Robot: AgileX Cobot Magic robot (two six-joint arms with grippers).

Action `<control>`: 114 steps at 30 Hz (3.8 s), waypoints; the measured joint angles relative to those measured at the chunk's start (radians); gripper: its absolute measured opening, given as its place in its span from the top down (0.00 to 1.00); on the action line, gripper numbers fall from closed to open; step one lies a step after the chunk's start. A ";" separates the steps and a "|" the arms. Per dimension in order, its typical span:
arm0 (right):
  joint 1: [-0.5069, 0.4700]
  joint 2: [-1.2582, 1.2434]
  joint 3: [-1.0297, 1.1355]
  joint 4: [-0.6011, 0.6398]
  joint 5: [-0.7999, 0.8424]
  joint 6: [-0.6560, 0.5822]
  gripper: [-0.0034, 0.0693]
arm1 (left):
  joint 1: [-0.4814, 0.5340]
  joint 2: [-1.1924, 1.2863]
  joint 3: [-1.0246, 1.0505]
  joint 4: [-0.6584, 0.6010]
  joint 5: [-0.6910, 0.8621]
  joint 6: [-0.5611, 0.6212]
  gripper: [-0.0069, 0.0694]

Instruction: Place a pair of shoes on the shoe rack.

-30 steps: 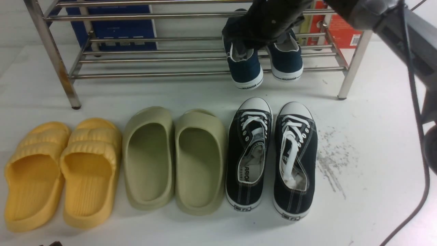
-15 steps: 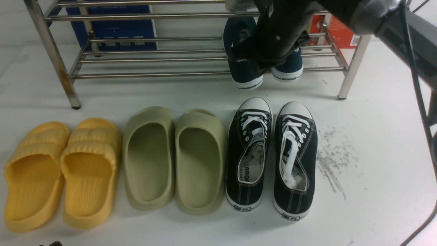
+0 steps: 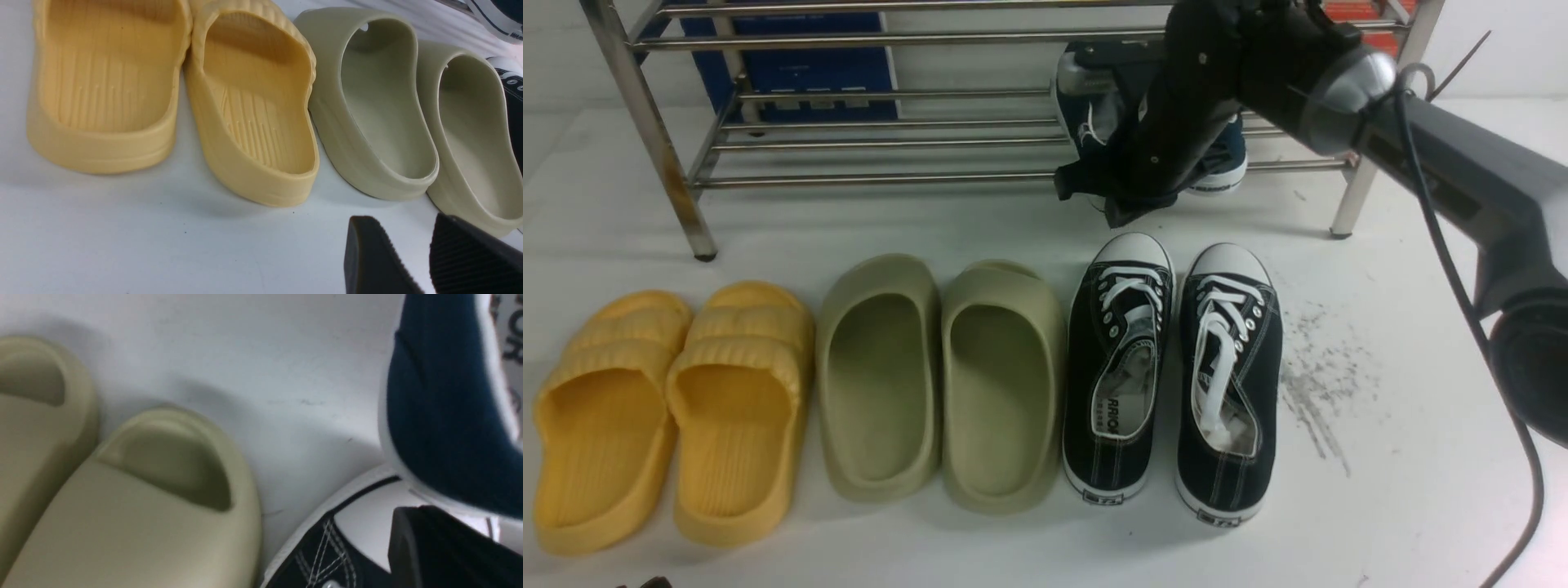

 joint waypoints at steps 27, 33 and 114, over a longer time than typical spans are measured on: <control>-0.008 -0.083 0.000 0.029 -0.028 0.010 0.89 | 0.000 0.000 0.000 0.000 0.000 0.000 0.60; 0.004 -0.146 0.000 0.037 0.155 -0.040 0.88 | 0.000 0.000 0.000 0.000 0.000 0.000 0.60; -0.456 -2.351 2.280 -0.177 -0.622 -0.031 0.95 | 0.000 0.000 0.000 0.001 0.000 0.001 0.60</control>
